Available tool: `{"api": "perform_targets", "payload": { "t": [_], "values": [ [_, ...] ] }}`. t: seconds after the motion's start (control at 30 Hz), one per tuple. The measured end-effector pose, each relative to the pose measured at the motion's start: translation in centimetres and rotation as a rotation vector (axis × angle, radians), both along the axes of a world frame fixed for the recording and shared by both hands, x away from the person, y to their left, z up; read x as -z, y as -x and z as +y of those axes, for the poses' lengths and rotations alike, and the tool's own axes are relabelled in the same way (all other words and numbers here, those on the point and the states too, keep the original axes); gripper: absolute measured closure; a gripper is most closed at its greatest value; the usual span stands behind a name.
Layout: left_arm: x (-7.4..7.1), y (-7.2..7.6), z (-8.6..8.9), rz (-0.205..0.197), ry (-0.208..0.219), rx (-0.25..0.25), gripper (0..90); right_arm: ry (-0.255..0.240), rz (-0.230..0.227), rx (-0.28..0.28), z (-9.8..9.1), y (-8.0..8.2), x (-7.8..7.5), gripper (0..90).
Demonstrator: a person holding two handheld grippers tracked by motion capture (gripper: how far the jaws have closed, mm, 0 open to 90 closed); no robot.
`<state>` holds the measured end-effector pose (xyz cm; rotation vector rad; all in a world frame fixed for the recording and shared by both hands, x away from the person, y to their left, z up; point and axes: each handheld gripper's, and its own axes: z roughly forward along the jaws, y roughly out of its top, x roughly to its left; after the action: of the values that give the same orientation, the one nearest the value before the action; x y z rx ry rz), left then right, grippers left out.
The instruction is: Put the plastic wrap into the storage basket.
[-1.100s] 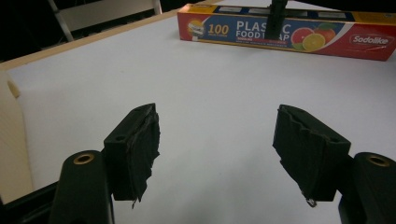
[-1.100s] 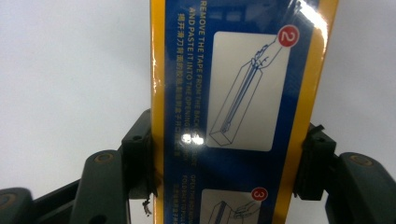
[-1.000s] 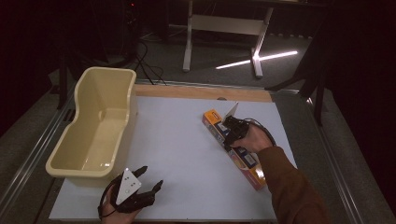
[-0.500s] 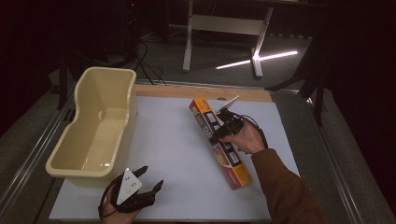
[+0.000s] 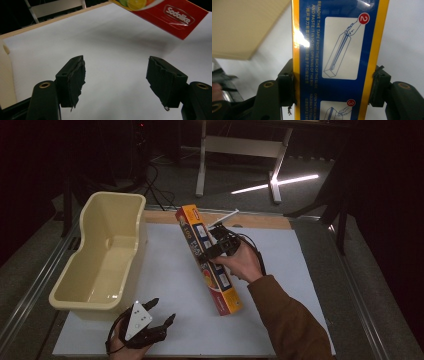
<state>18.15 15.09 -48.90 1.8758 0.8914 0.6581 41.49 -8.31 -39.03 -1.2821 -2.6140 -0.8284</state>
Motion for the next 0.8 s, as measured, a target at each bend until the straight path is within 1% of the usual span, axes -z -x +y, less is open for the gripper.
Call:
{"api": "perform_targets", "payload": {
  "t": [0.07, 0.1, 0.13, 0.2, 0.43, 0.5, 0.67, 0.73, 0.8],
  "values": [
    [0.0, 0.0, 0.0, 0.0, 0.001, 0.0, 31.2, -0.026, 0.01, 0.003, 0.7, -0.1, -0.5, 39.1],
    [0.0, 0.0, 0.0, 0.0, 0.001, 0.0, 31.2, -0.026, 0.01, 0.003, 0.7, -0.1, -0.5, 39.1],
    [0.0, 0.1, 0.0, -0.001, 0.003, 0.0, 31.2, -0.04, 0.008, 0.006, 1.0, -0.1, -0.7, 39.1],
    [0.0, 0.1, -0.1, -0.002, 0.006, 0.001, 31.2, -0.066, 0.011, 0.01, 2.0, -0.2, -1.3, 39.1],
    [0.0, 0.2, -0.1, -0.003, 0.007, 0.005, 31.2, -0.11, 0.021, 0.012, 4.0, -0.6, -2.1, 39.1],
    [0.0, 0.3, -0.1, -0.002, 0.008, 0.004, 31.2, -0.135, 0.033, 0.024, 4.4, -0.9, -2.1, 39.1],
    [-0.1, 0.6, 0.1, -0.004, 0.014, 0.006, 31.2, -0.205, 0.082, 0.059, 5.0, -1.6, -2.0, 39.1],
    [0.0, 0.8, 0.1, -0.002, 0.016, 0.003, 31.3, -0.224, 0.097, 0.064, 5.3, -1.9, -2.0, 39.1],
    [0.1, 0.9, 0.1, 0.003, 0.019, 0.0, 31.2, -0.257, 0.136, 0.068, 5.6, -2.2, -1.9, 39.1]
  ]
}}
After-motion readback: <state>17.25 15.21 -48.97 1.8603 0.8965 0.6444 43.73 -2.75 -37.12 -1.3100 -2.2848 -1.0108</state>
